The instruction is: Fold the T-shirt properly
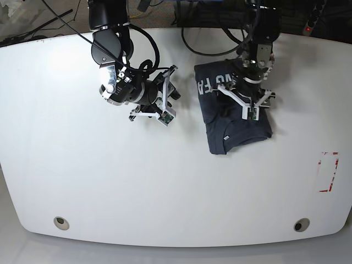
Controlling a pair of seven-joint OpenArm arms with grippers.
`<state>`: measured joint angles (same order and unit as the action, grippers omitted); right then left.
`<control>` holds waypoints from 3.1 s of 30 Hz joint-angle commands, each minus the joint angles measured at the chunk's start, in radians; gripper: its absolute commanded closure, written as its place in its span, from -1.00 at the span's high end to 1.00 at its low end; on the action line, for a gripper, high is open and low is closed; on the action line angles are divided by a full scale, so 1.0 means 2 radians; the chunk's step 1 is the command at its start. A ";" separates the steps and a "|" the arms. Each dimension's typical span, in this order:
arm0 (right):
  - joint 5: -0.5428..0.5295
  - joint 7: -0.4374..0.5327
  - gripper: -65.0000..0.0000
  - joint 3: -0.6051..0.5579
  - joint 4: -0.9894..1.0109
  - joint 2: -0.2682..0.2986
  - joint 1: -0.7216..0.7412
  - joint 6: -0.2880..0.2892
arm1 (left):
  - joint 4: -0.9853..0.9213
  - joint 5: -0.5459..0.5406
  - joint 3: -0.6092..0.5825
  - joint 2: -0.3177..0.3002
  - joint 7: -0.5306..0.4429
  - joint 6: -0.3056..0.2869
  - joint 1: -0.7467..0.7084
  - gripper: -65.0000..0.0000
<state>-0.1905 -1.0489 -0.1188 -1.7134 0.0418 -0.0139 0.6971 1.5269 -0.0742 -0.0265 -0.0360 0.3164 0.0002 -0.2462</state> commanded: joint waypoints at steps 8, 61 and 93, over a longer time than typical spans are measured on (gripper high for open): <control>-0.009 0.010 -0.40 0.001 -0.014 0.009 0.006 0.000 | -0.076 0.011 0.083 -0.186 0.058 -0.085 0.009 0.37; 0.184 0.386 -0.40 0.245 0.074 0.036 0.017 0.000 | 0.131 0.083 0.124 -0.018 -0.037 -0.143 -0.019 0.35; -0.049 0.454 -0.40 0.352 -0.024 0.060 -0.386 0.000 | 0.204 0.079 0.019 0.028 -0.146 -0.037 -0.440 0.36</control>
<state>-0.2359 -0.1581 0.5568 -1.7416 0.1528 -0.6968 0.6930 1.9198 0.0860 0.0231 0.0154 0.0471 -0.0650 -1.0679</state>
